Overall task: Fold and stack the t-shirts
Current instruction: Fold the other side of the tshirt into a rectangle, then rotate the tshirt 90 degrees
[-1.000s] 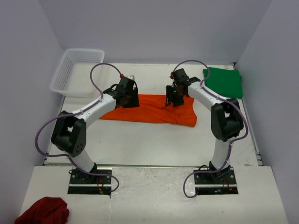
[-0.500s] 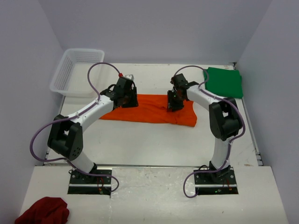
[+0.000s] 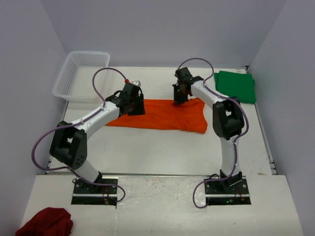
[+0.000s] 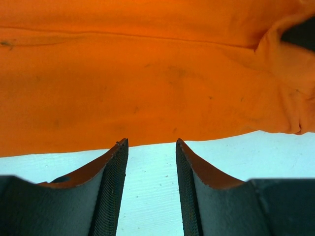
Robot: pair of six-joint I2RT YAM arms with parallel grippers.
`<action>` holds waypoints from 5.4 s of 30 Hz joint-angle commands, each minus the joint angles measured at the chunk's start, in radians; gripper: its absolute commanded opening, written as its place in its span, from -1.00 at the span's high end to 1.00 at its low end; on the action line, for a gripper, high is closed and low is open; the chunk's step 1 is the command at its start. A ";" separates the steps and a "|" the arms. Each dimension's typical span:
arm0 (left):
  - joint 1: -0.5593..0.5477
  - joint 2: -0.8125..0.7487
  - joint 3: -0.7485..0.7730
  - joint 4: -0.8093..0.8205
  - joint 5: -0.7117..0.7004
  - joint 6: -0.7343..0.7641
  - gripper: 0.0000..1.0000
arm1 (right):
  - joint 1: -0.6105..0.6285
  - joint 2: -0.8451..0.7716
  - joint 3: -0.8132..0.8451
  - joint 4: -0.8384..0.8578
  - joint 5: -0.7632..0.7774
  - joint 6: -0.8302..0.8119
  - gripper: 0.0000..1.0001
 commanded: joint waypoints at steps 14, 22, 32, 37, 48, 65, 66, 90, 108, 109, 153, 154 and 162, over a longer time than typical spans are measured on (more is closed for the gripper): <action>-0.047 0.004 0.024 0.156 0.240 0.103 0.33 | 0.005 -0.250 -0.105 -0.036 0.234 0.040 0.05; -0.176 0.292 0.288 0.224 0.464 0.177 1.00 | 0.033 -0.764 -0.424 -0.048 0.327 0.105 1.00; -0.252 0.616 0.622 0.197 0.552 0.172 1.00 | 0.036 -1.055 -0.542 -0.167 0.237 0.102 1.00; -0.283 0.751 0.738 0.169 0.552 0.163 1.00 | 0.035 -1.163 -0.603 -0.177 0.165 0.134 1.00; -0.295 1.064 1.012 0.138 0.569 0.111 1.00 | 0.058 -1.320 -0.659 -0.213 0.117 0.174 1.00; -0.050 1.141 1.141 0.353 0.610 -0.038 1.00 | 0.139 -1.309 -0.760 -0.161 0.081 0.225 1.00; -0.038 1.132 1.138 0.352 0.610 -0.035 1.00 | 0.146 -1.300 -0.768 -0.142 0.076 0.226 1.00; 0.106 0.744 1.092 0.334 0.651 0.066 -0.58 | 0.392 -0.748 -0.728 0.173 0.011 0.251 1.00; 0.091 0.157 0.272 -0.400 -0.571 0.031 1.00 | 0.394 -0.947 -0.650 0.015 0.110 0.171 1.00; 0.085 0.126 0.240 -0.395 -0.577 0.033 1.00 | 0.394 -0.950 -0.649 0.018 0.110 0.168 1.00; -0.197 0.140 -0.221 -0.055 0.067 -0.119 1.00 | 0.273 -0.914 -0.541 -0.081 0.202 0.156 1.00; -0.235 0.136 -0.221 -0.028 0.128 -0.128 1.00 | 0.227 -0.906 -0.536 -0.081 0.182 0.147 1.00; -0.420 0.173 -0.163 0.121 0.351 -0.202 1.00 | 0.125 -0.909 -0.539 -0.081 0.165 0.110 1.00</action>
